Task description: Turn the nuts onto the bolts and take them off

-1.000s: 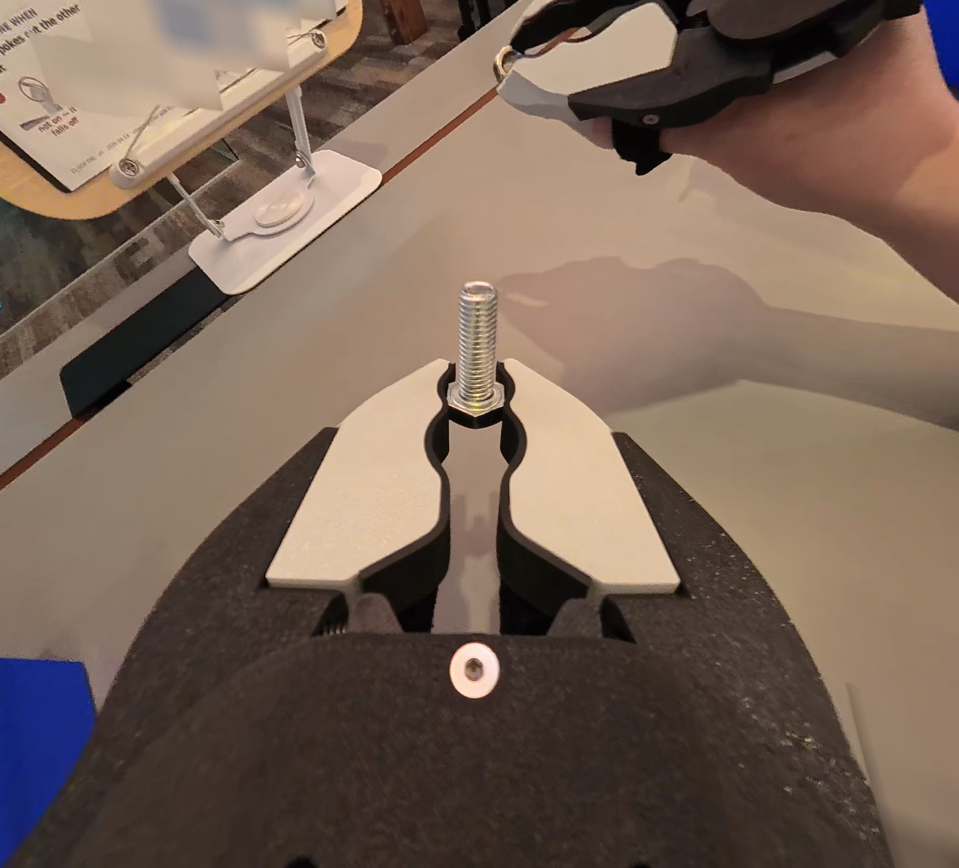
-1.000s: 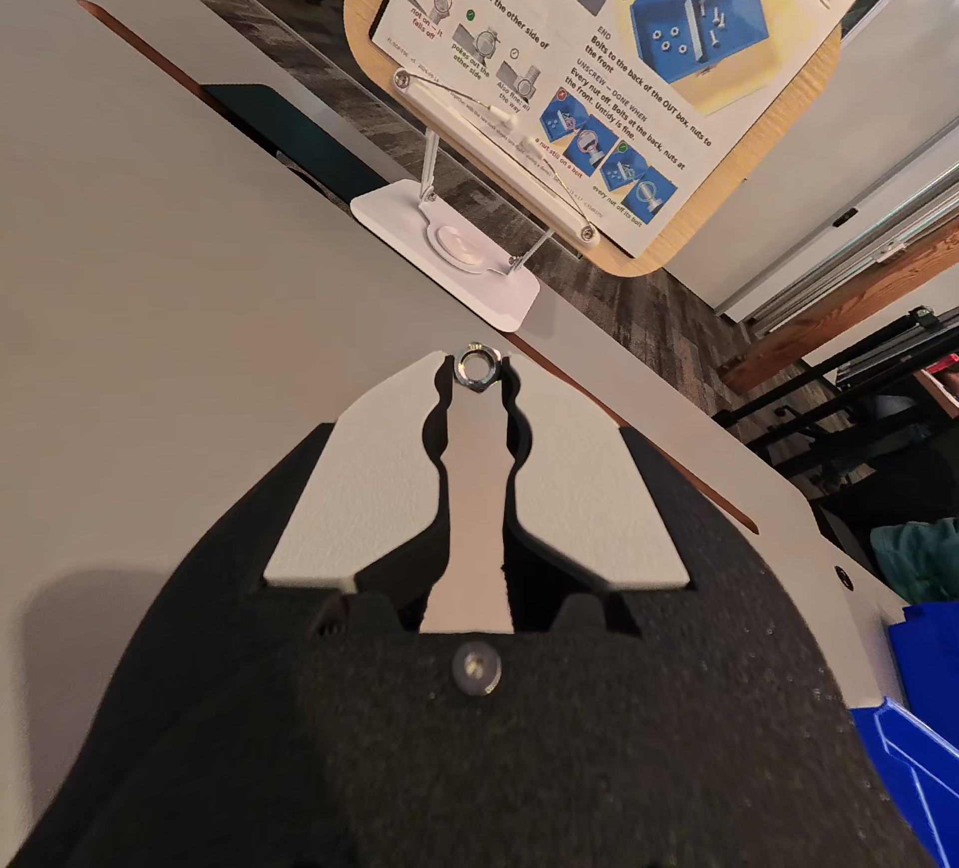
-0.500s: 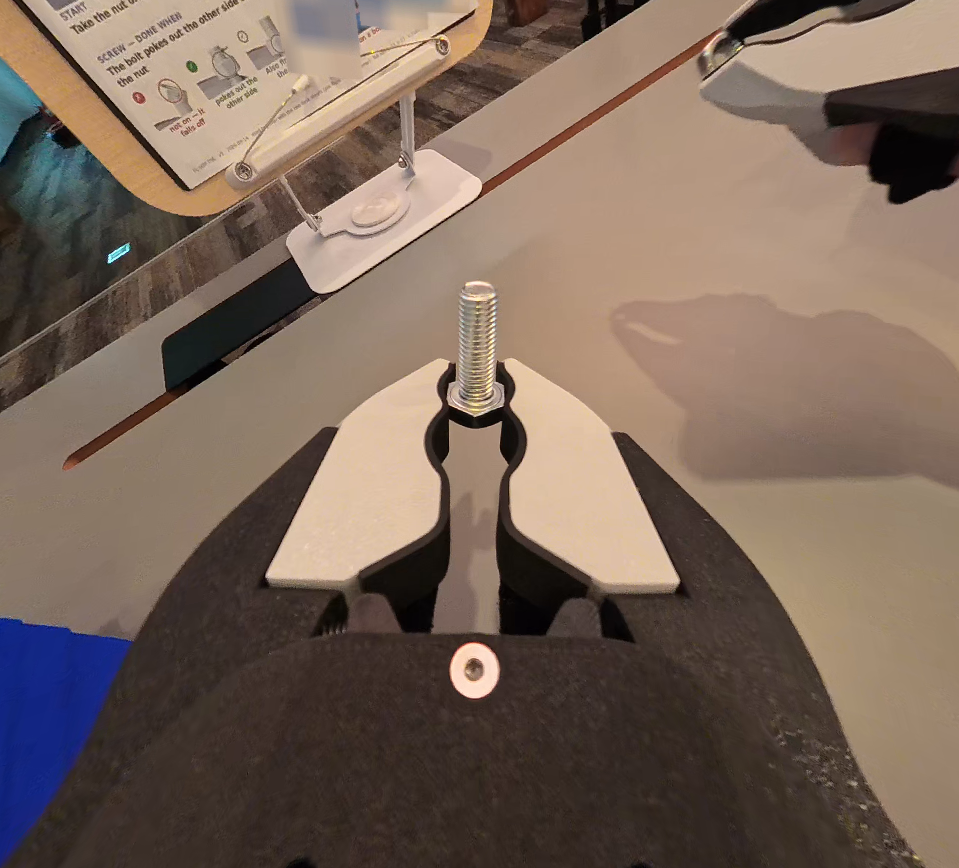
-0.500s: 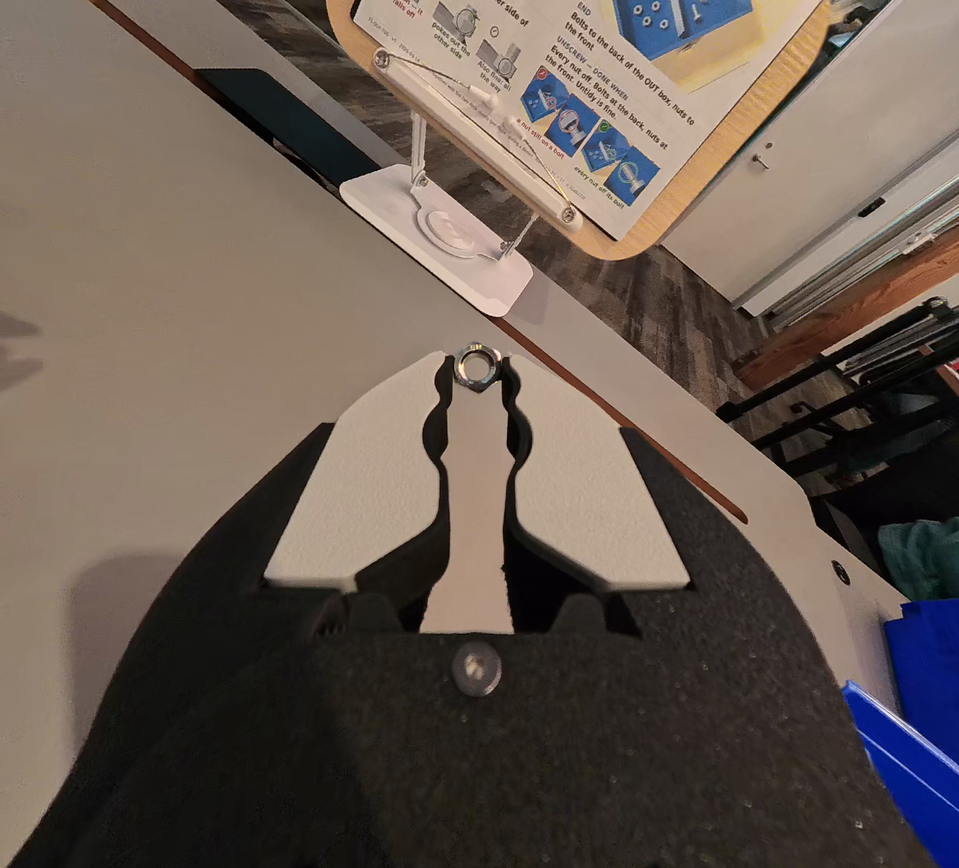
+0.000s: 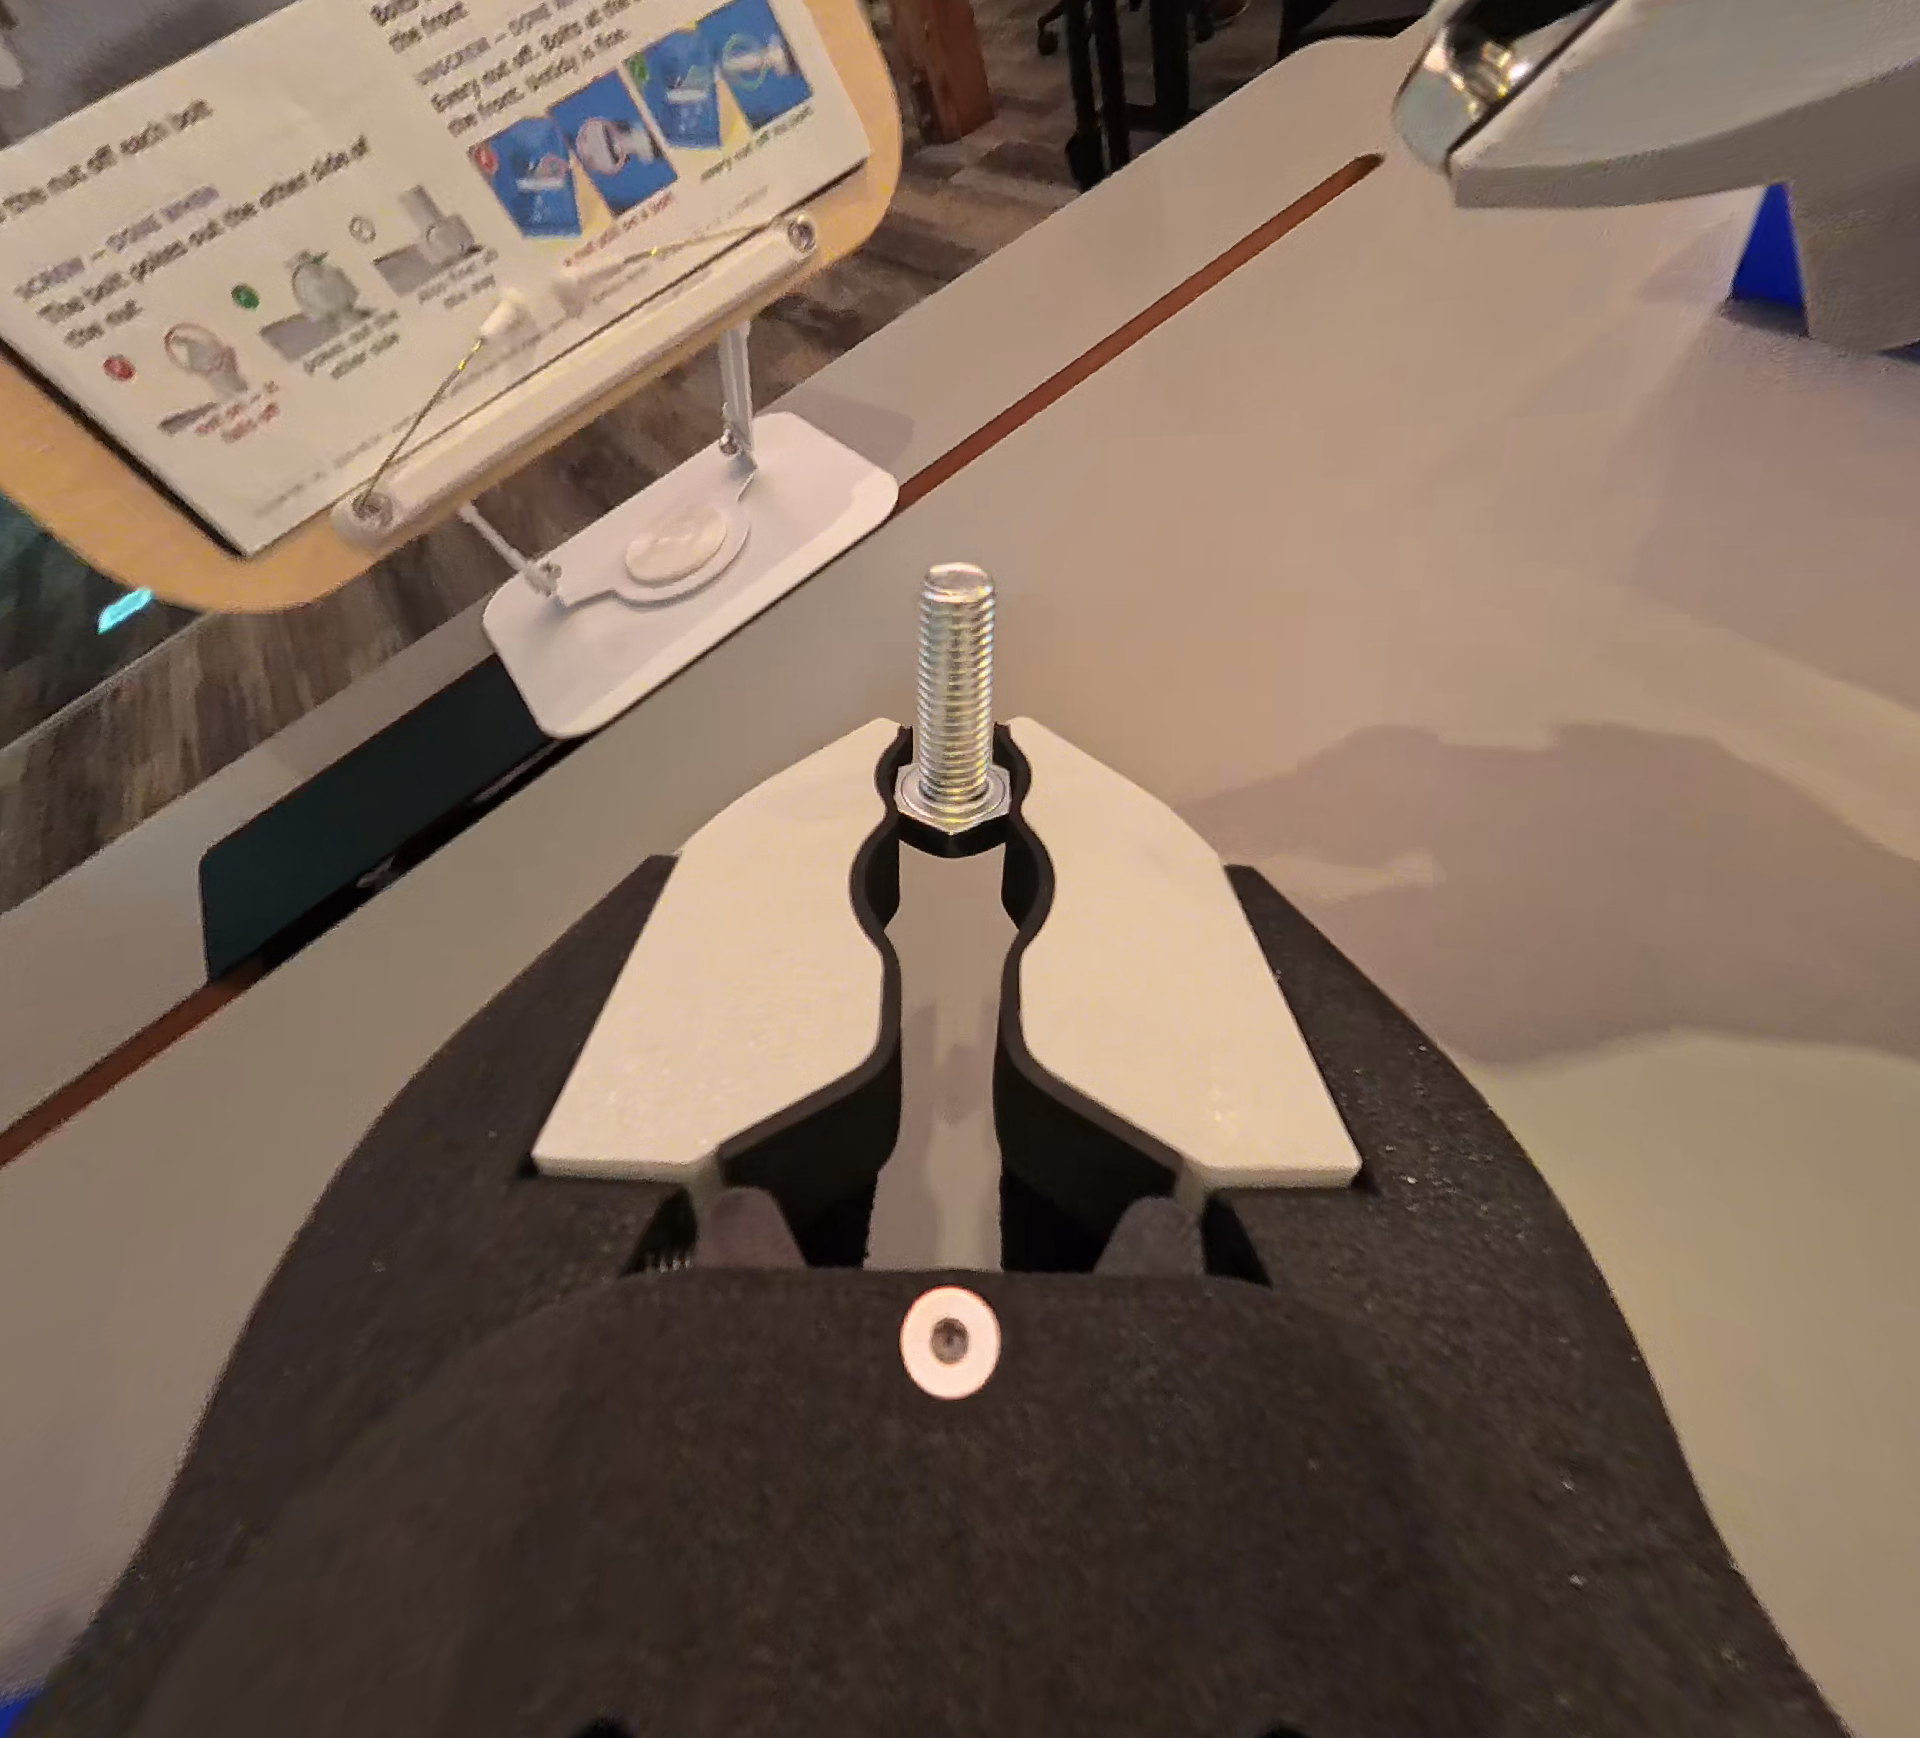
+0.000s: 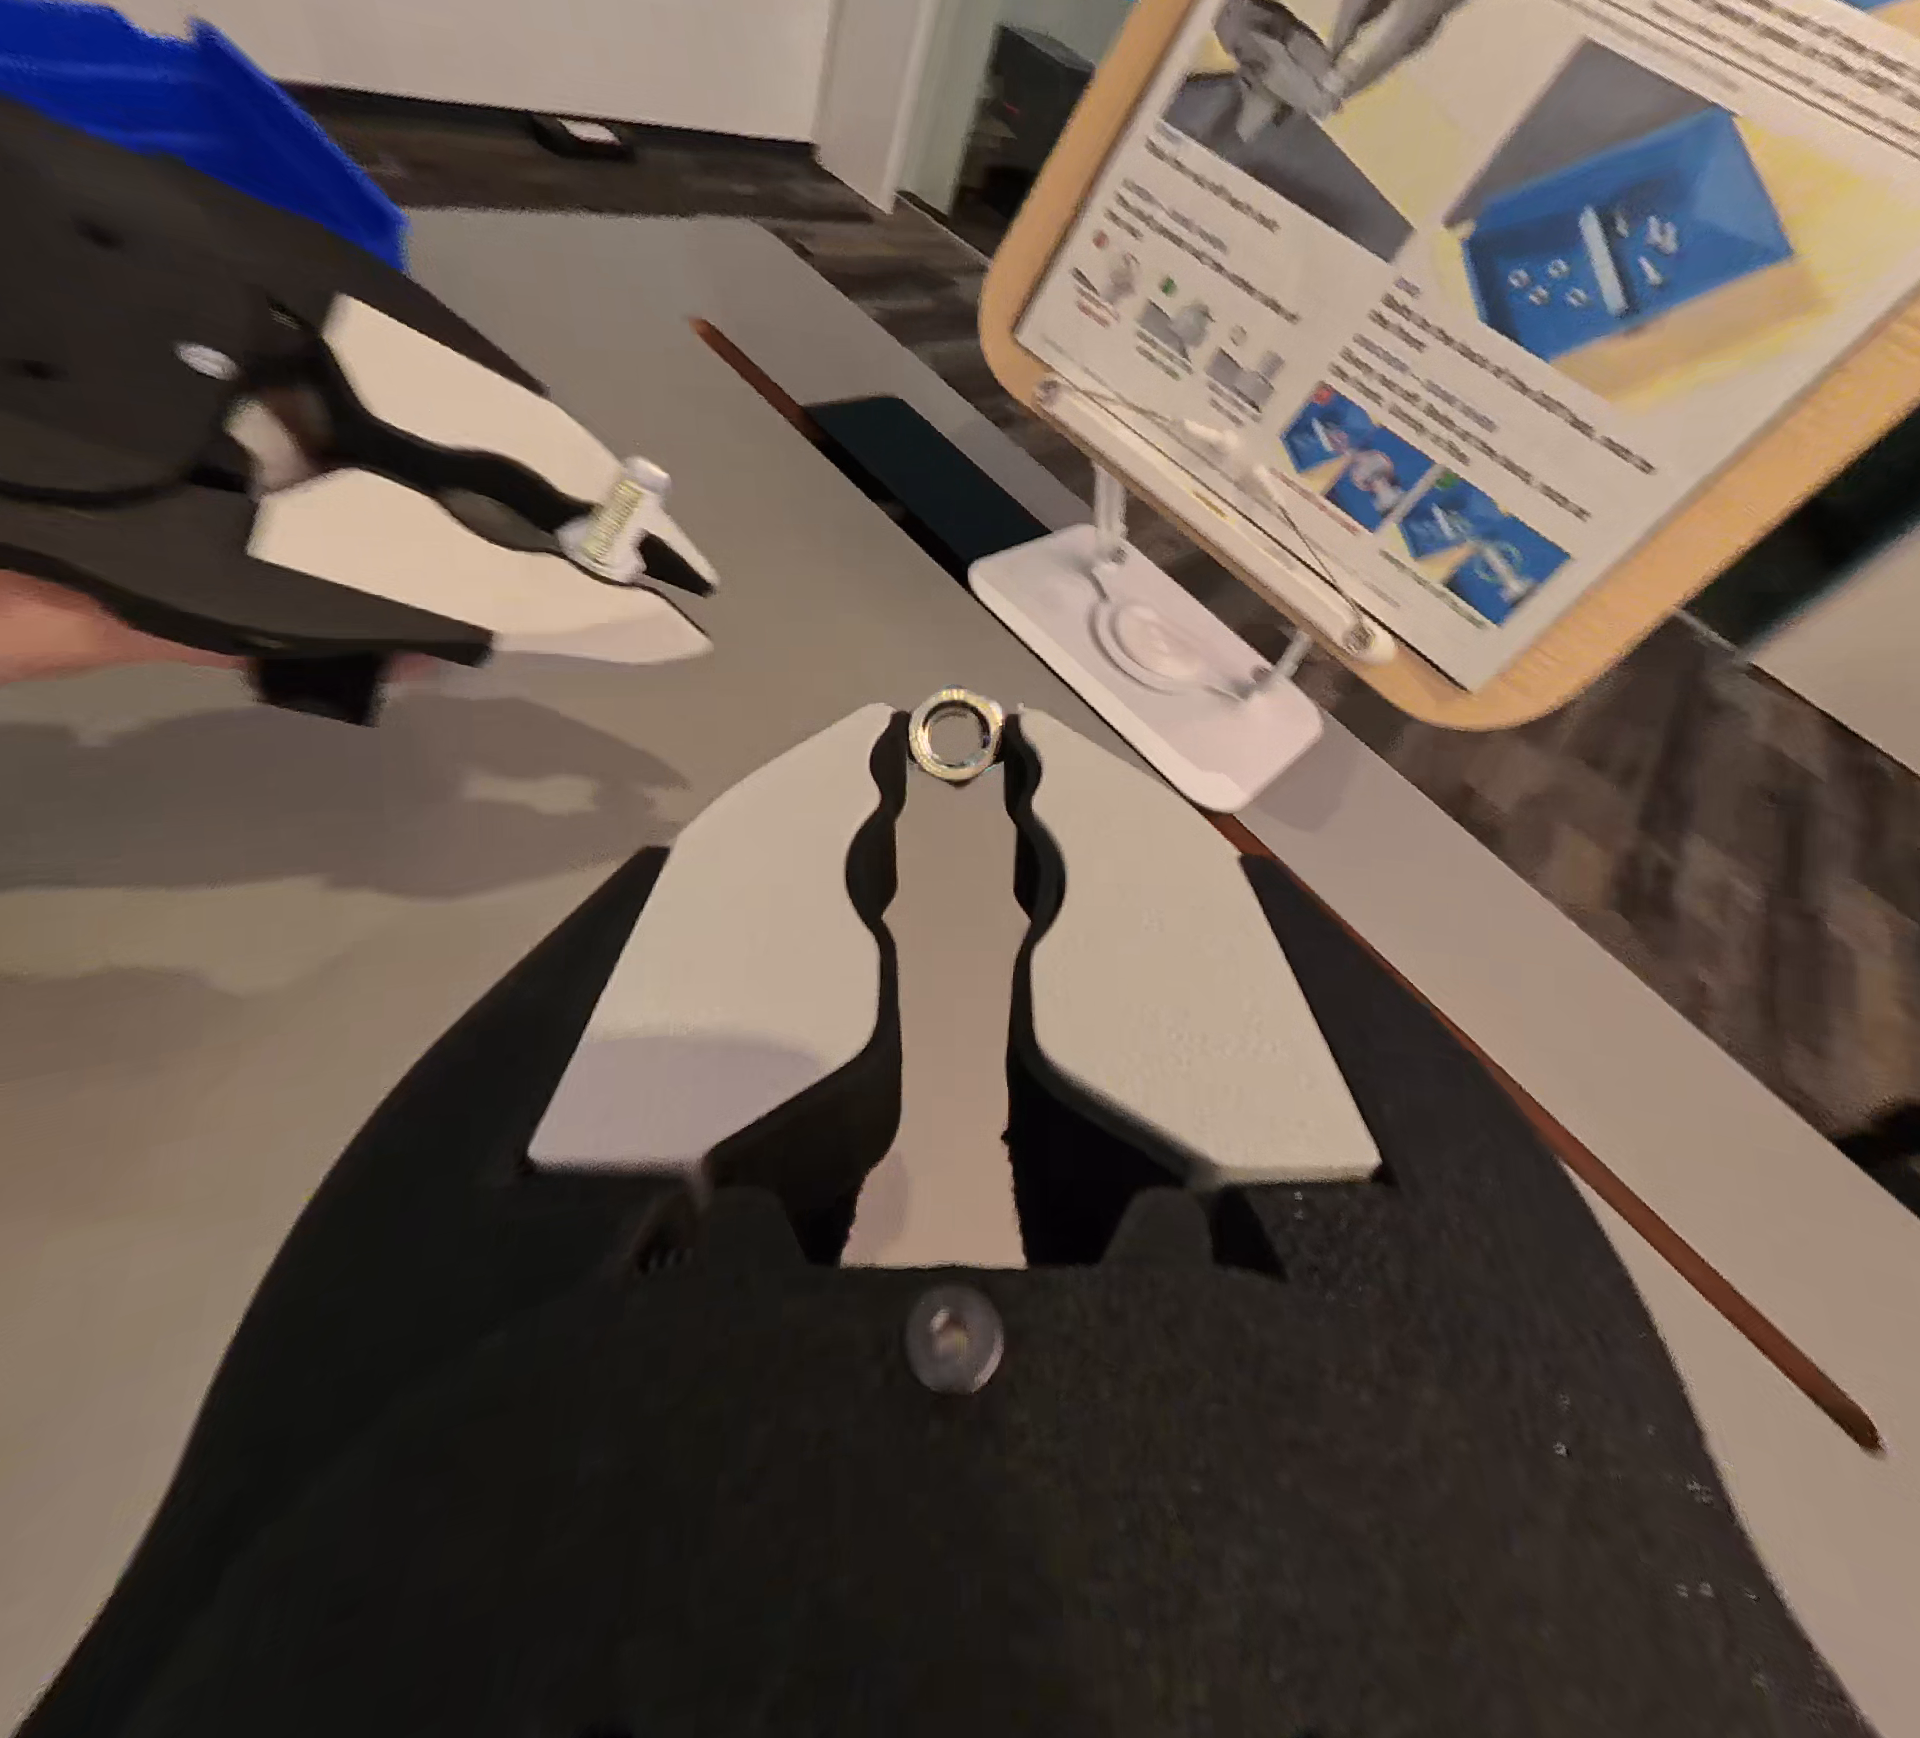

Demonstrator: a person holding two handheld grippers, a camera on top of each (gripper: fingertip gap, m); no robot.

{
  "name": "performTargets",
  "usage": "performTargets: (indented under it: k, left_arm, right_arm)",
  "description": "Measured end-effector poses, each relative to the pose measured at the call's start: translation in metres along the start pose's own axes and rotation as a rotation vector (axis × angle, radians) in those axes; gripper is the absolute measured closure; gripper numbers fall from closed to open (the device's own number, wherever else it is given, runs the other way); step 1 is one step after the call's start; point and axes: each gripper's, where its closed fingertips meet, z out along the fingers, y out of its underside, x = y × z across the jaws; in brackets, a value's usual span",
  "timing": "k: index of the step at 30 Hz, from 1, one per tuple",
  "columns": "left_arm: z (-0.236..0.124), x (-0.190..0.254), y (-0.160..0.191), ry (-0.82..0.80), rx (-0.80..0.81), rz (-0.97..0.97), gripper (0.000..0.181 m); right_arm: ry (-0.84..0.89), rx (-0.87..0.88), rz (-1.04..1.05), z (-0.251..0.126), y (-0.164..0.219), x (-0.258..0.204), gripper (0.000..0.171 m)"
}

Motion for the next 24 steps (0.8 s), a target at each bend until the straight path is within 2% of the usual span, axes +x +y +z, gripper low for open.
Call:
performTargets:
  k: [7, 11, 15, 17, 20, 24]
  left_arm:
    - [0.012, 0.013, -0.026, 0.21, 0.087, 0.06, 0.167]
    - [0.003, 0.03, -0.034, 0.416, 0.132, 0.048, 0.167]
    - [0.0, 0.037, -0.028, 0.512, 0.083, 0.074, 0.167]
    - [-0.002, 0.037, -0.025, 0.519, 0.088, 0.099, 0.167]
    - [-0.016, 0.048, -0.03, 0.636, 0.128, 0.067, 0.167]
    - [-0.024, 0.049, -0.025, 0.628, 0.129, 0.113, 0.167]
  right_arm:
    - [-0.35, 0.153, 0.091, -0.009, -0.052, -0.019, 0.154]
    - [-0.441, 0.172, 0.055, -0.004, -0.062, -0.026, 0.154]
    - [-0.543, 0.17, 0.038, -0.001, -0.063, -0.039, 0.154]
    - [-0.579, 0.135, 0.007, 0.0, -0.056, -0.047, 0.154]
    - [-0.587, 0.09, -0.024, 0.004, -0.045, -0.051, 0.154]
    - [-0.6, 0.1, -0.027, 0.003, -0.045, -0.055, 0.154]
